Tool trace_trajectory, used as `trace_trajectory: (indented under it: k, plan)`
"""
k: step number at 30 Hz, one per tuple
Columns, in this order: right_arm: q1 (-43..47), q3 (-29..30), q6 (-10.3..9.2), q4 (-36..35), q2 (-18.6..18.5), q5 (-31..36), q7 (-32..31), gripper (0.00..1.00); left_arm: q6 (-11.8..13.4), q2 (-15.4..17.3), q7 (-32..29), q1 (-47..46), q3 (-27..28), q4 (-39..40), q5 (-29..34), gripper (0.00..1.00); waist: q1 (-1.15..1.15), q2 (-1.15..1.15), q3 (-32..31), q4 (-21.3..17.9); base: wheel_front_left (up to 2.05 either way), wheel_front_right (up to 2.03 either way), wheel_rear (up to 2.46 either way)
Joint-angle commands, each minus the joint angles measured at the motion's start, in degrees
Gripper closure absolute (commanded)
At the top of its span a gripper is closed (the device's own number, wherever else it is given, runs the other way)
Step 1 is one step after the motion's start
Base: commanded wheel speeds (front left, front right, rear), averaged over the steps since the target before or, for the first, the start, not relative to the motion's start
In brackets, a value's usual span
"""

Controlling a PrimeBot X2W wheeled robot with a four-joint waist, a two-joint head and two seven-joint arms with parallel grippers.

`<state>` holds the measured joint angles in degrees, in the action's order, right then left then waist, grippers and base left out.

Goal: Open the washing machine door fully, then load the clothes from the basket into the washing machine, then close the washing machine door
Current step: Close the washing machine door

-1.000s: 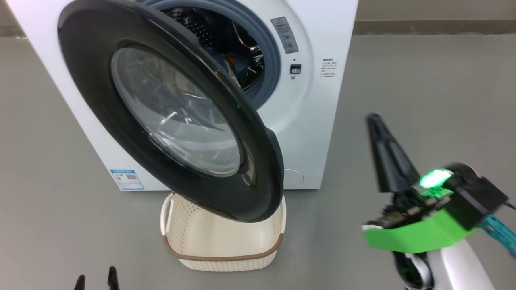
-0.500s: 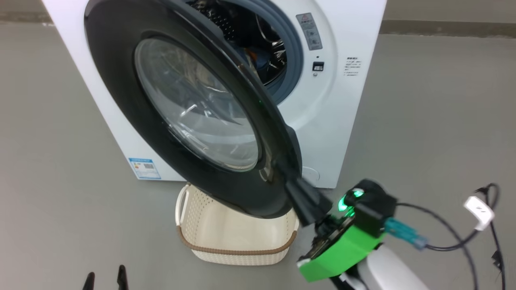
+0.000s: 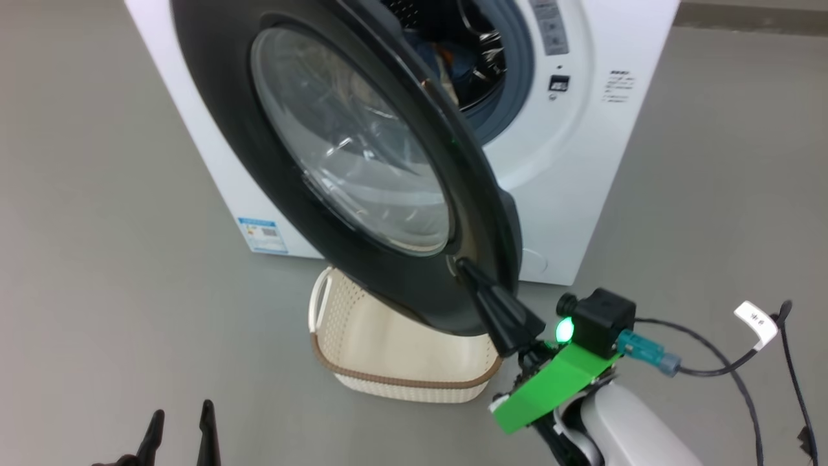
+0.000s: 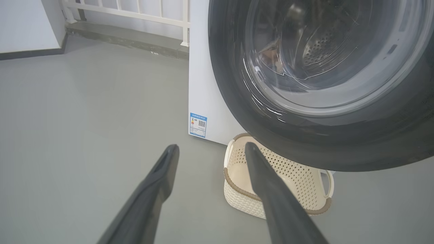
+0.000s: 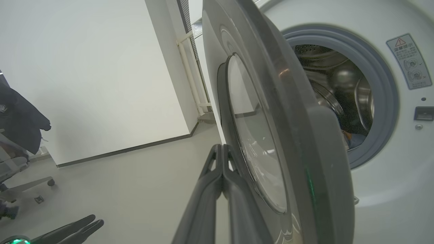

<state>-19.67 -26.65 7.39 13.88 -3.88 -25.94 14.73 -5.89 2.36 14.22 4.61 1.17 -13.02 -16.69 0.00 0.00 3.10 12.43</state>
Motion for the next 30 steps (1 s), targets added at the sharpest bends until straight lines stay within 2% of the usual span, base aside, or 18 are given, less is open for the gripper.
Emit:
trace_trajectory:
  k: [1,14,30]
  plan:
    - [-2.29,-0.21,0.10,-1.24,0.99,-0.59,0.27,1.00,-0.25,0.52,0.78,-2.38,1.86,0.95,-0.70,0.00,0.00,0.00,1.25,1.27,0.00,0.00,0.00]
    - [-3.63,3.63,0.10,0.06,1.00,0.30,0.27,1.00,-0.69,0.52,0.78,-3.63,2.18,0.50,-1.61,0.00,0.00,0.00,3.79,1.91,0.00,0.00,0.00]
    - [-7.51,5.55,0.10,0.97,0.84,2.75,0.27,1.00,-1.26,0.52,0.78,-5.42,1.80,0.21,-3.13,0.00,0.00,0.00,7.58,1.56,0.00,0.00,0.00]
